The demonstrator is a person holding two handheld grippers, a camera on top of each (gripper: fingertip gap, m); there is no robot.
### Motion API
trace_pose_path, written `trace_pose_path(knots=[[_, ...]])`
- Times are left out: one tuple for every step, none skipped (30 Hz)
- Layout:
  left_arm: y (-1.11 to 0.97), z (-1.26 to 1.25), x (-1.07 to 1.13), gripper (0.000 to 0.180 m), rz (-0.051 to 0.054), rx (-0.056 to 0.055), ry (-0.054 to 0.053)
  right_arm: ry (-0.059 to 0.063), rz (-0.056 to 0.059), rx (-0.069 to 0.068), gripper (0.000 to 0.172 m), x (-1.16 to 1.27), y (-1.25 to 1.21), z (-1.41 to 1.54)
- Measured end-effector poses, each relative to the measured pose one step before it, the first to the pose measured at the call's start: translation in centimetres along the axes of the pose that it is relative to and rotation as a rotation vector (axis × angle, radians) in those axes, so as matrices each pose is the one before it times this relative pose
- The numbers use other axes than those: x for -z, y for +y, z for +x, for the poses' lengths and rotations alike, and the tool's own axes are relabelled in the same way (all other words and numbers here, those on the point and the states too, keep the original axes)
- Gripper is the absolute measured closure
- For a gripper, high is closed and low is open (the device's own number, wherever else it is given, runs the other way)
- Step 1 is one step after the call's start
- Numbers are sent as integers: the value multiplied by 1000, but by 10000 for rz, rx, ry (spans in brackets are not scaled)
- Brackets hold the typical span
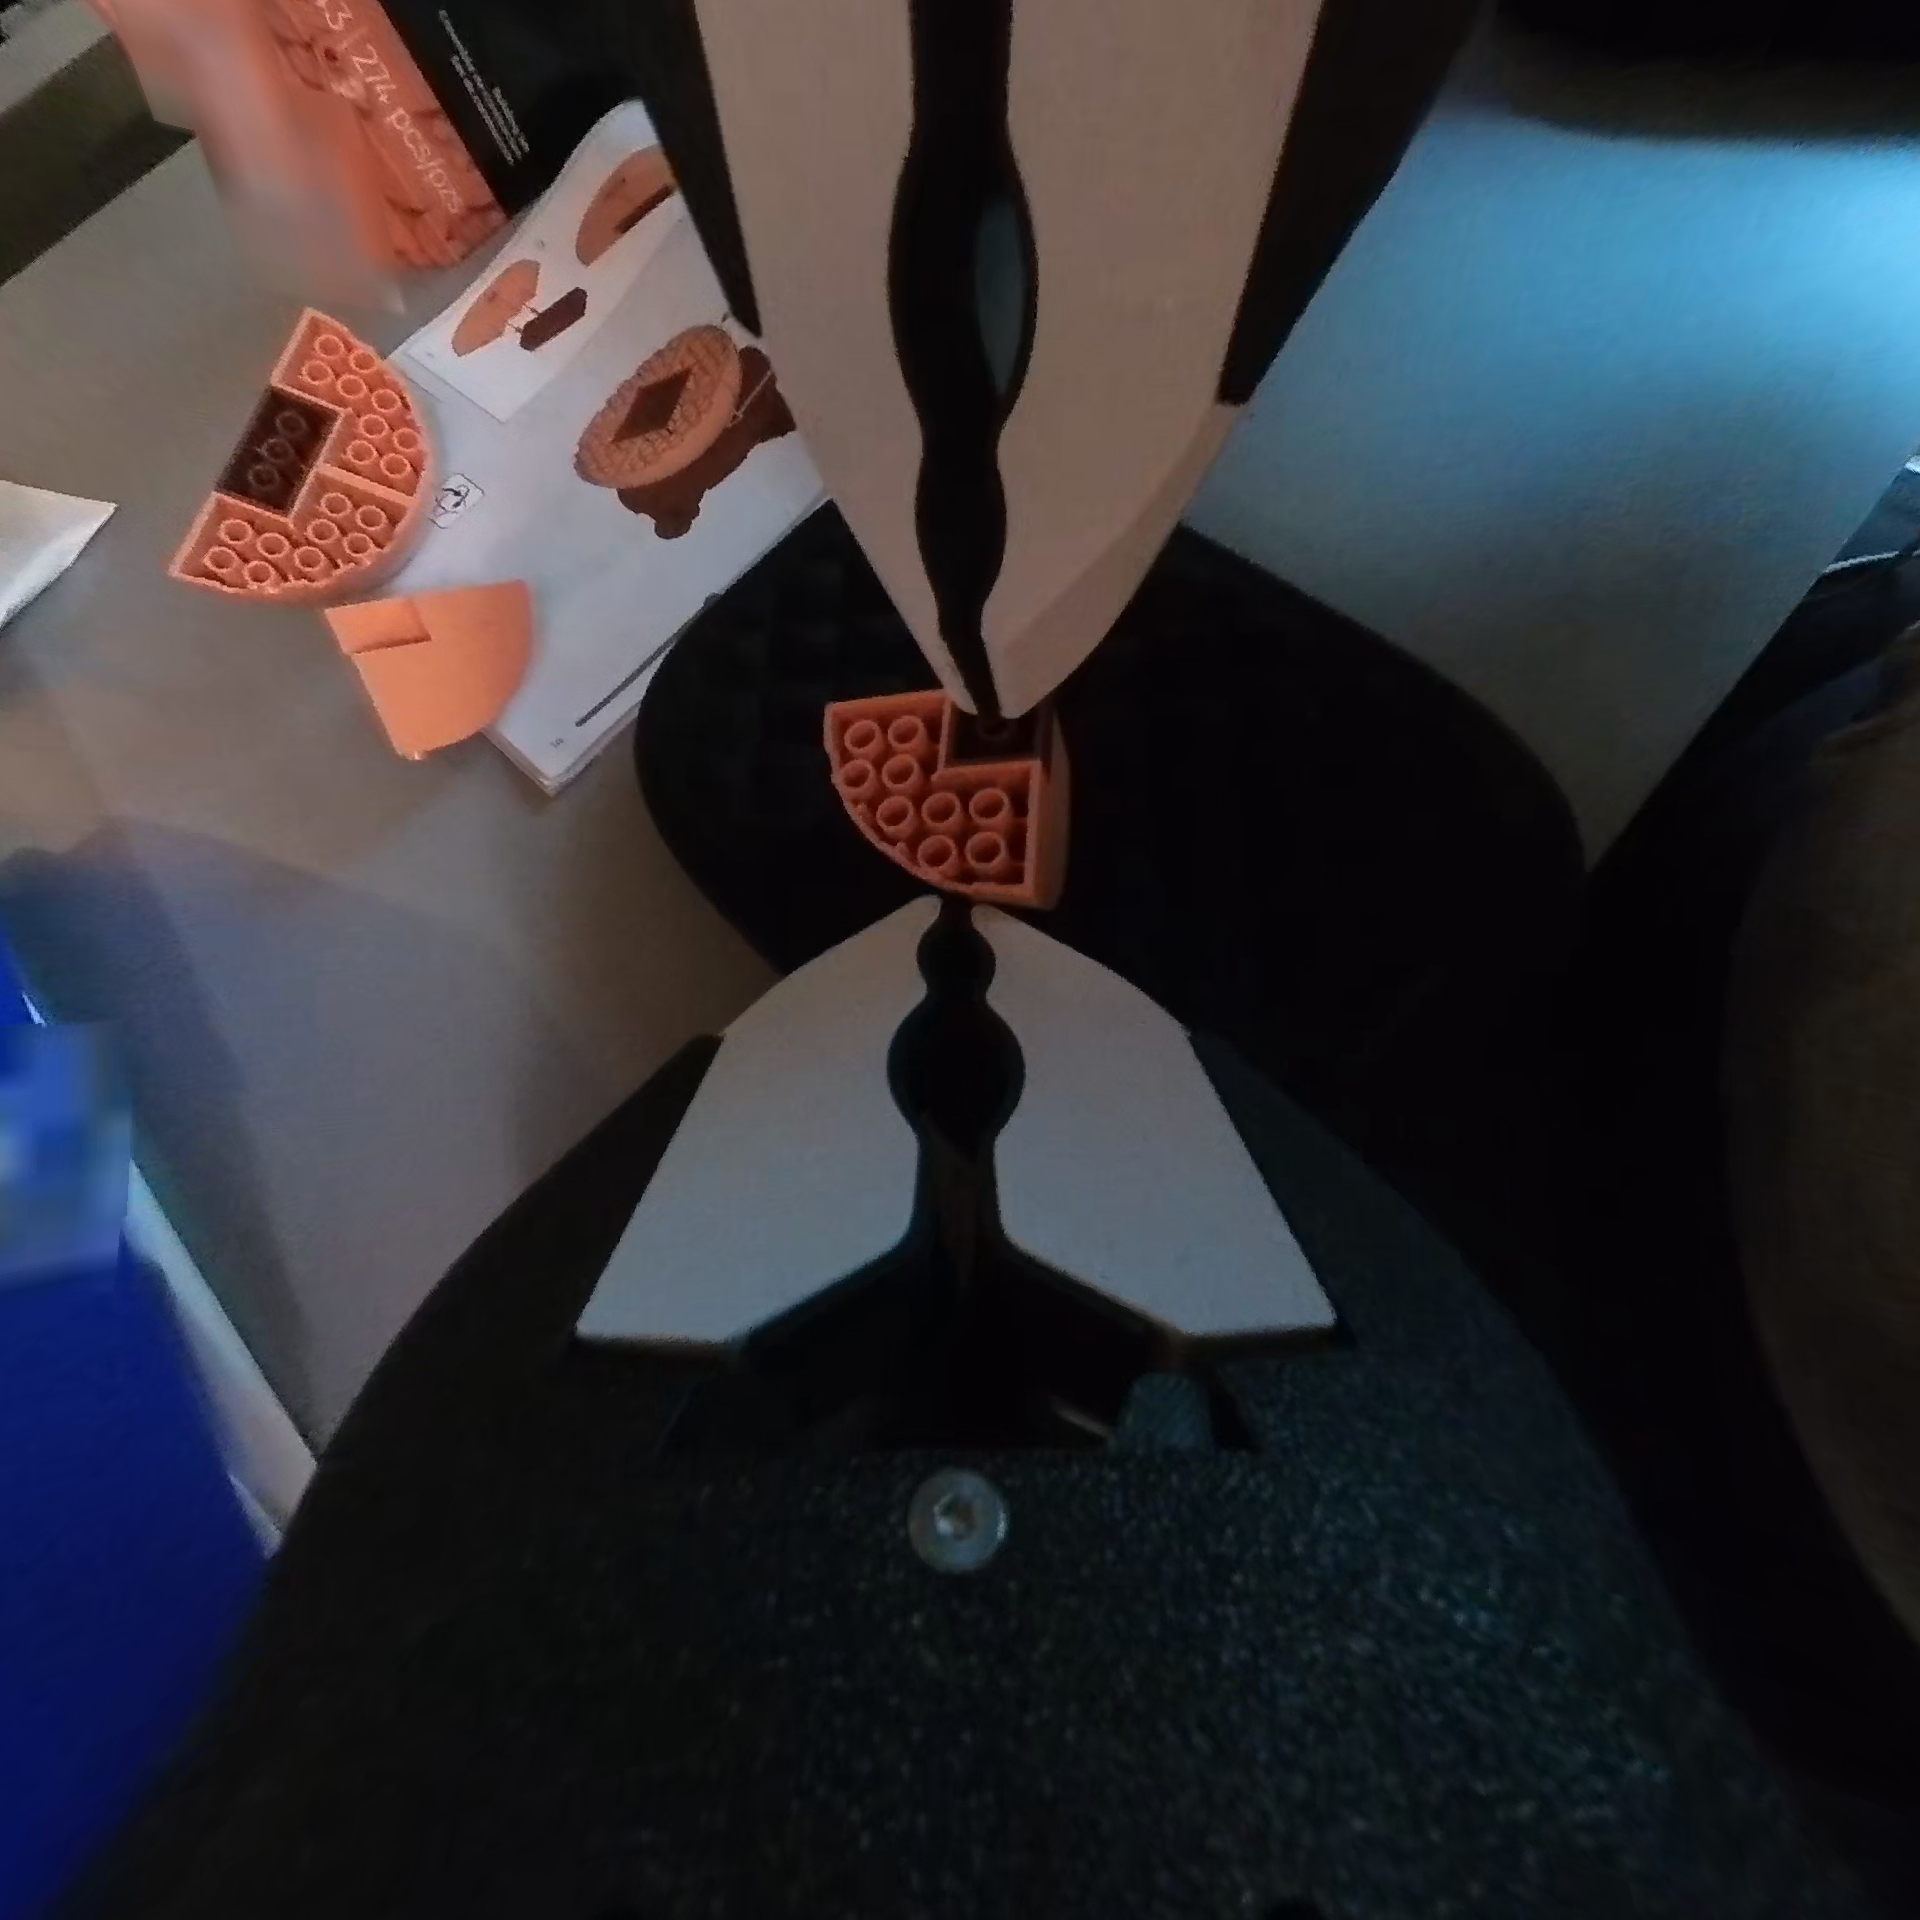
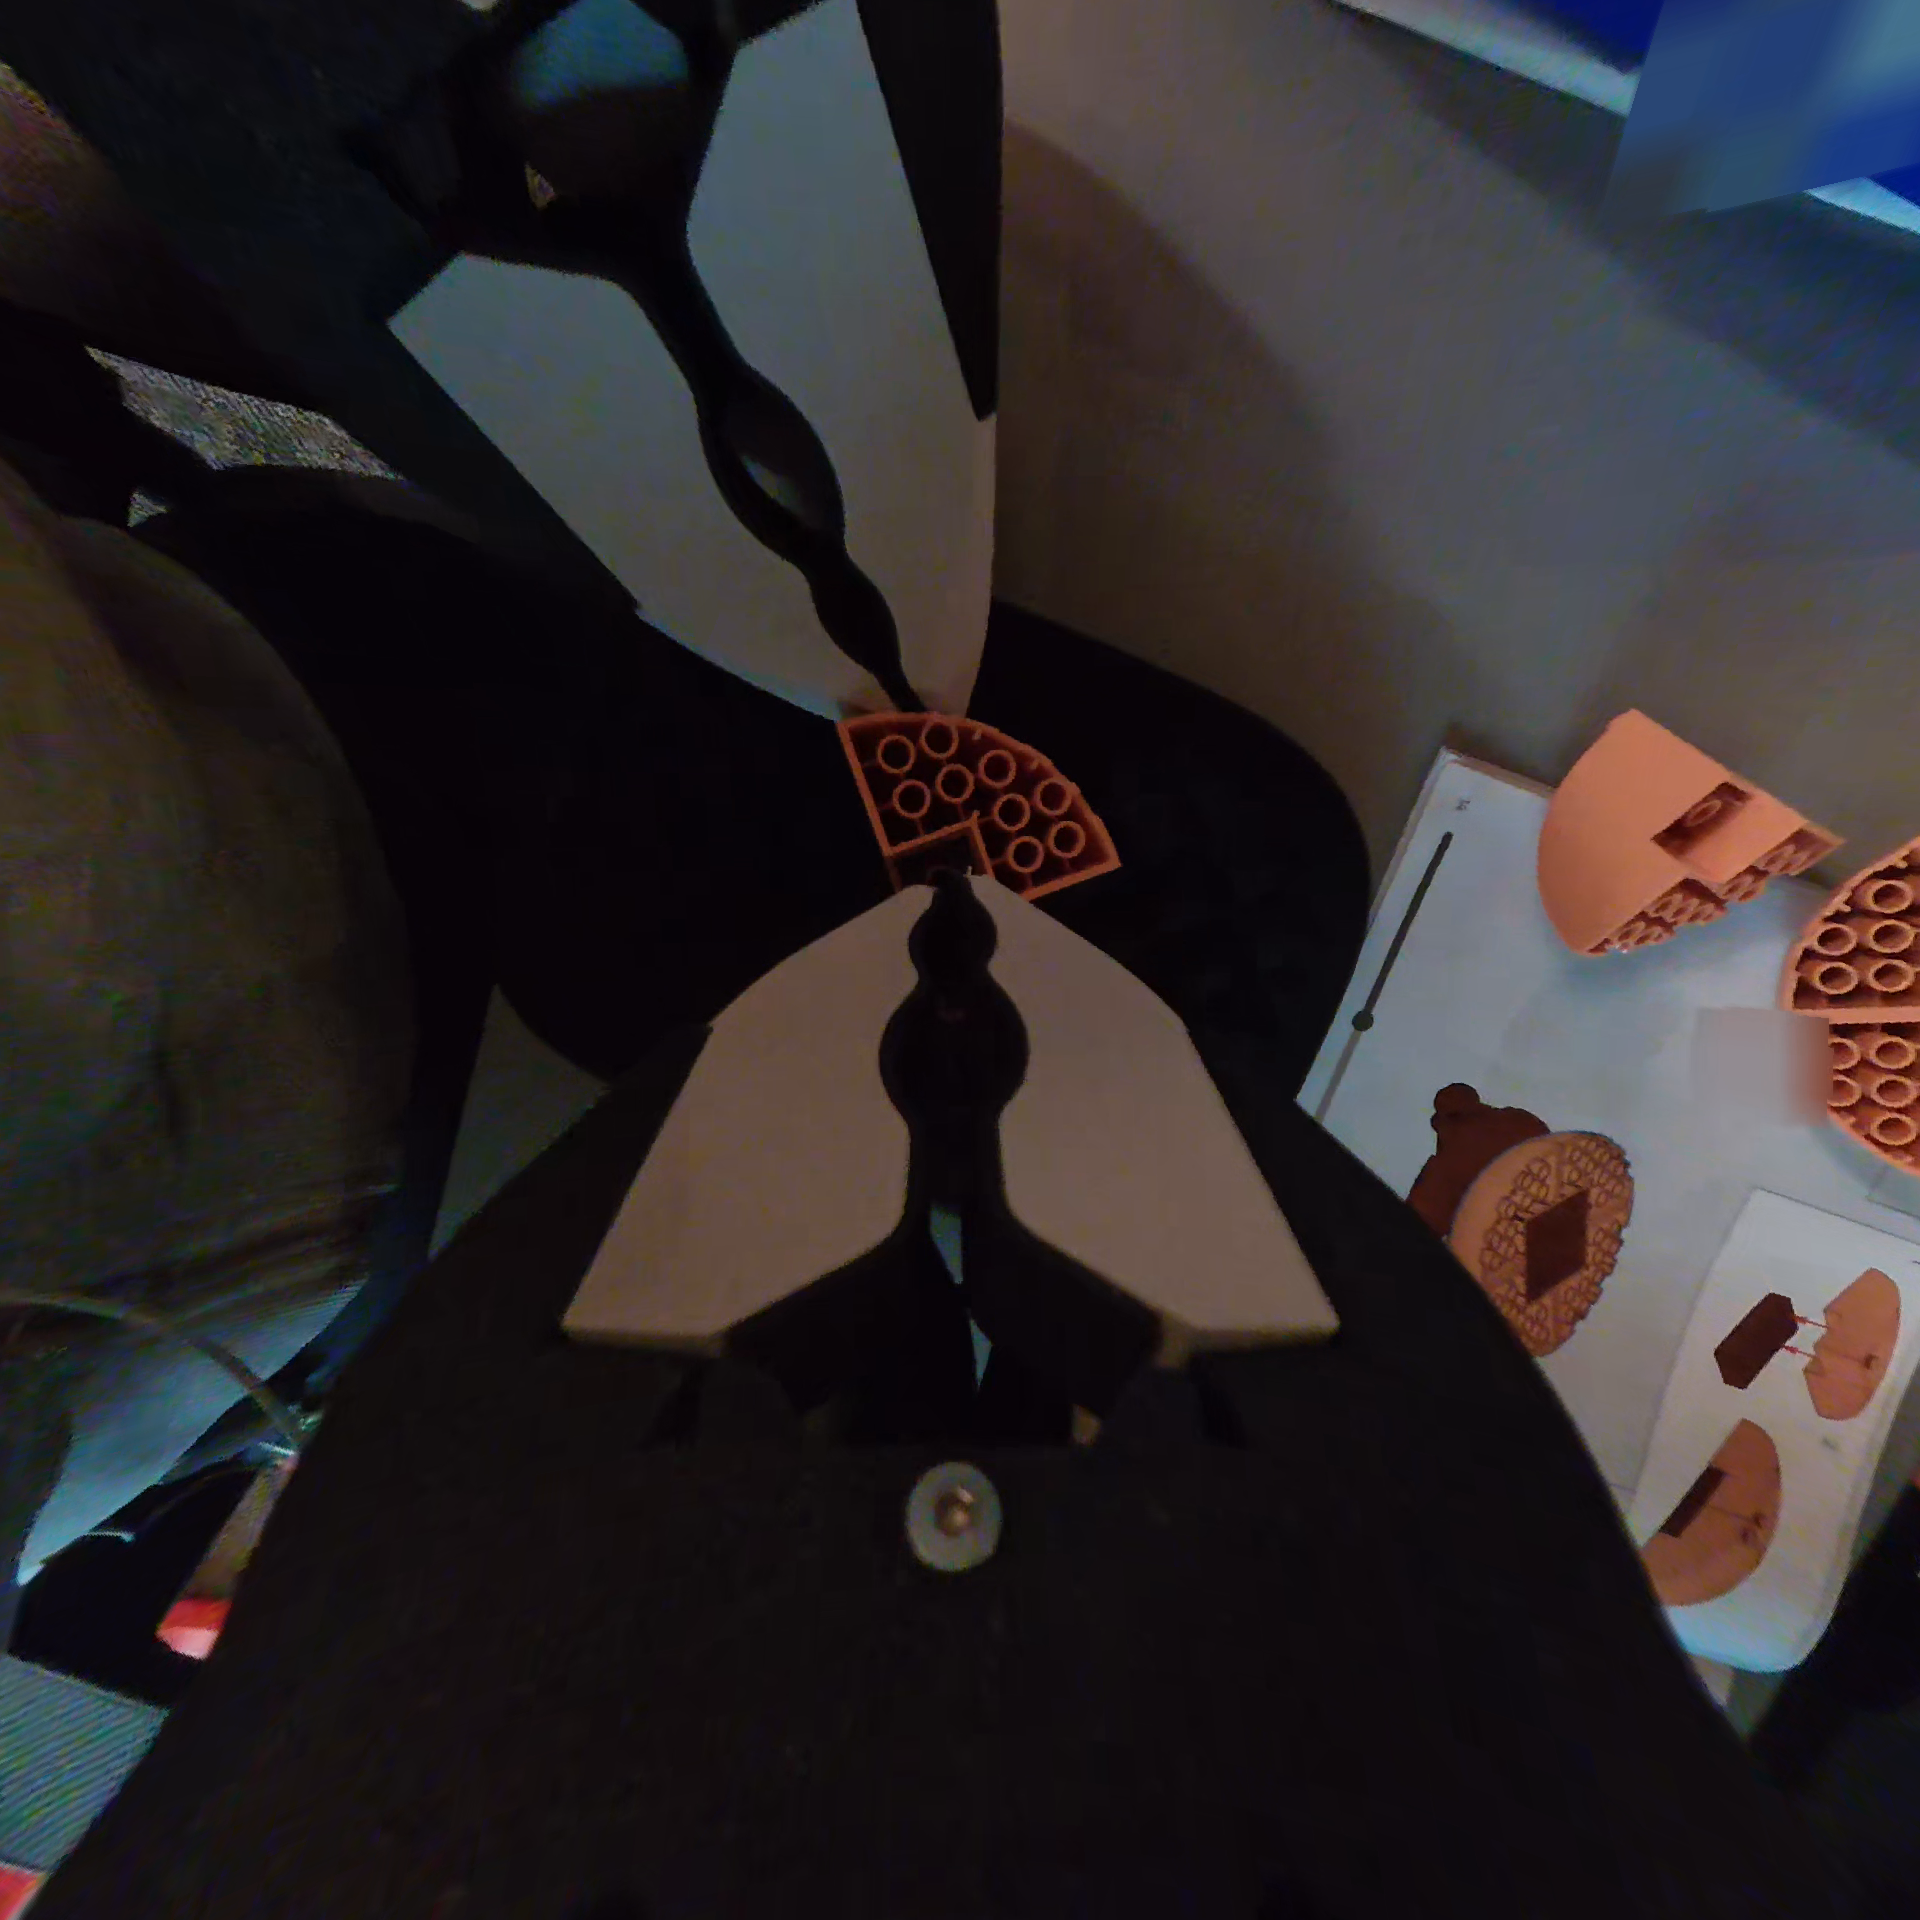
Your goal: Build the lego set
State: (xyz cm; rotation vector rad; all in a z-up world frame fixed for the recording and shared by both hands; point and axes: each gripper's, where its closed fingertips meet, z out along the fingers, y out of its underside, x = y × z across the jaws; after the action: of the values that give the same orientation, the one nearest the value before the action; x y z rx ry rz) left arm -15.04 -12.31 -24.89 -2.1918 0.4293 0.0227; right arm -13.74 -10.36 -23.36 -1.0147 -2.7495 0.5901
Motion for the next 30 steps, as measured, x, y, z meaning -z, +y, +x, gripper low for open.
trace_pose_path(knots=[[-17,7,5,180,-27,-55,-15,70,-48,-3,172,17,-2,-20],[17,-4,2,180,-73,-98,-30,80,-44,53,172,15,-11,-22],[-20,1,10,180,-33,-37,-18,59,-40,-48,172,1,35,-34],[-25,24,2,180,15,-2,12,55,10,104,172,2,-51,14],[13,21,-13,180,27,62,34,-38,61,-88,172,-6,-10,-4],[16,-10,-29,180,8,39,-9,-80,37,13,172,21,17,14],[-5,-20,-6,180,11,-50,-48,-173,51,-162,172,-27,-13,10],[40,-21,1,180,-44,-53,-46,-13,-20,63,172,6,7,22],[10,-31,5,180,-27,-52,-36,77,-79,97,172,9,-6,1],[116,-16,22,180,-66,-32,-1,114,-89,135,172,17,-28,-41],[61,-46,60,180,-16,-22,52,75,-33,207,172,33,-31,11],[-130,-431,217,180,59,95,-162,-95,177,-71,172,-25,-169,-67],[-478,-1003,493,180,243,149,-531,-79,190,-37,172,14,-63,-43],[-1017,-698,672,179,562,264,-278,-54,92,-85,172,72,104,-7],[-1386,-94,641,177,740,319,89,-55,88,-92,172,24,19,-45],[-1388,97,366,173,667,299,87,34,66,92,172,26,-8,-13],[-703,274,-86,176,199,151,98,37,50,48,172,11,-19,-9],[373,566,-504,176,-458,-124,236,-4,60,2,172,6,-50,-30],[956,371,-736,176,-737,-272,79,26,70,33,172,25,-13,26],[941,260,-757,177,-614,-311,-30,87,67,-53,172,14,30,119],[251,-74,-417,180,-117,-105,-216,85,108,-47,172,54,22,145],[-92,-24,32,180,115,30,9,-9,207,-76,172,-5,-77,-34],[94,-24,67,180,-32,279,103,4,258,-104,172,-25,-128,-29],[114,-19,68,180,-36,273,74,6,252,-48,172,-17,-127,-14],[61,-24,71,180,9,105,-1,-5,253,-9,172,20,-119,13],[23,-59,35,180,-8,-8,-77,-118,225,-46,172,89,-55,-22],[21,-72,32,180,-68,-63,-94,-176,241,-176,172,295,-50,141],[81,-138,26,180,-131,-87,-109,-19,368,-344,172,598,-135,644],[127,-146,44,180,-159,-110,-96,62,525,-384,172,822,-258,996],[300,-75,-48,180,-241,-128,-47,187,526,-429,172,961,-212,1350]])
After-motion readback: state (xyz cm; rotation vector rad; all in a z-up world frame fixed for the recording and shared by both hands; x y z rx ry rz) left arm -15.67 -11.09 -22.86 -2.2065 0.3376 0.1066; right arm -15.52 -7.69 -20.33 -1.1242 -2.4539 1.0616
